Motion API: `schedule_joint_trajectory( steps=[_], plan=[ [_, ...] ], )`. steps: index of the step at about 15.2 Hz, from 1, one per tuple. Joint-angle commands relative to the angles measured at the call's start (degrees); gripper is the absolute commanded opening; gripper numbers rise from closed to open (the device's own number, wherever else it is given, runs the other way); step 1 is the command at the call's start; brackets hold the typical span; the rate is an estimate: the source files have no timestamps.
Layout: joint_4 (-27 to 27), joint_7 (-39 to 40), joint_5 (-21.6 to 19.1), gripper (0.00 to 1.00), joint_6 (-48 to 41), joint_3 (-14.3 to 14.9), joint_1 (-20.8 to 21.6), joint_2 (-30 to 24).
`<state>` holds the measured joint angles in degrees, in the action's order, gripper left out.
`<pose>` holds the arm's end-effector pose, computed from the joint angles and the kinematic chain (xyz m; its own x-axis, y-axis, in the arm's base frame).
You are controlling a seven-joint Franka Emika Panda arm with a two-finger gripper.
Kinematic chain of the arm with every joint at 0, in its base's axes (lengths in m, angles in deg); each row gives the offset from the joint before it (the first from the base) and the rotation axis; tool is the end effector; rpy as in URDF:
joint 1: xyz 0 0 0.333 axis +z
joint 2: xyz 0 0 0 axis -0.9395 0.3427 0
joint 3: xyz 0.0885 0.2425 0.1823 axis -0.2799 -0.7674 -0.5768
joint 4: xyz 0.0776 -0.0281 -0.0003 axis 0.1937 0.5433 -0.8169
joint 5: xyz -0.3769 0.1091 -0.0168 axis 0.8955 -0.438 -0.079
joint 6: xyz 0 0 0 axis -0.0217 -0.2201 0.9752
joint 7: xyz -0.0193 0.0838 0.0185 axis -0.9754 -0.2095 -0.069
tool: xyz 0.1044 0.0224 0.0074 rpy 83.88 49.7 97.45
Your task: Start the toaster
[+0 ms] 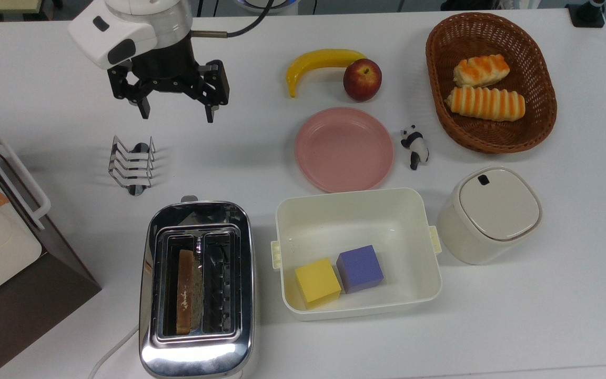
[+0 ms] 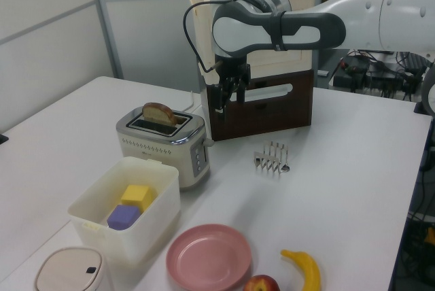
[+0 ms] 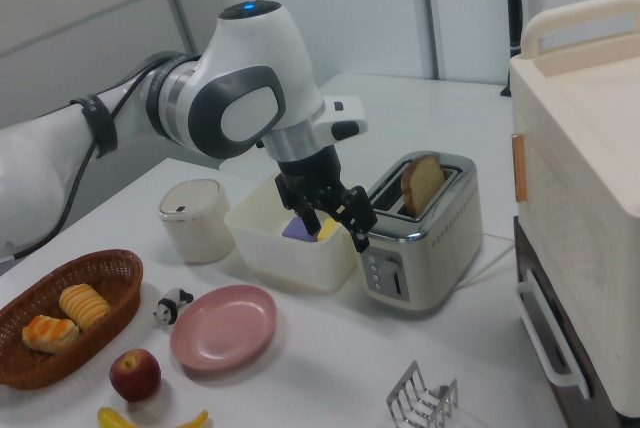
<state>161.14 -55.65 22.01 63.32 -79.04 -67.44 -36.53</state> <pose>0.6610 -0.0749 0.5479 0.9952 -0.0200 0.0958 -0.0250 -0.9983 0.0520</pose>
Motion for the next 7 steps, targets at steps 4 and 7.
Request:
schedule_joint_trajectory(
  steps=[4,7],
  plan=[
    [1.84,0.75,1.88,1.0,-2.21,0.09,0.64,-2.59],
    [1.84,0.92,1.88,1.0,-2.21,0.0,0.55,-2.51]
  ],
)
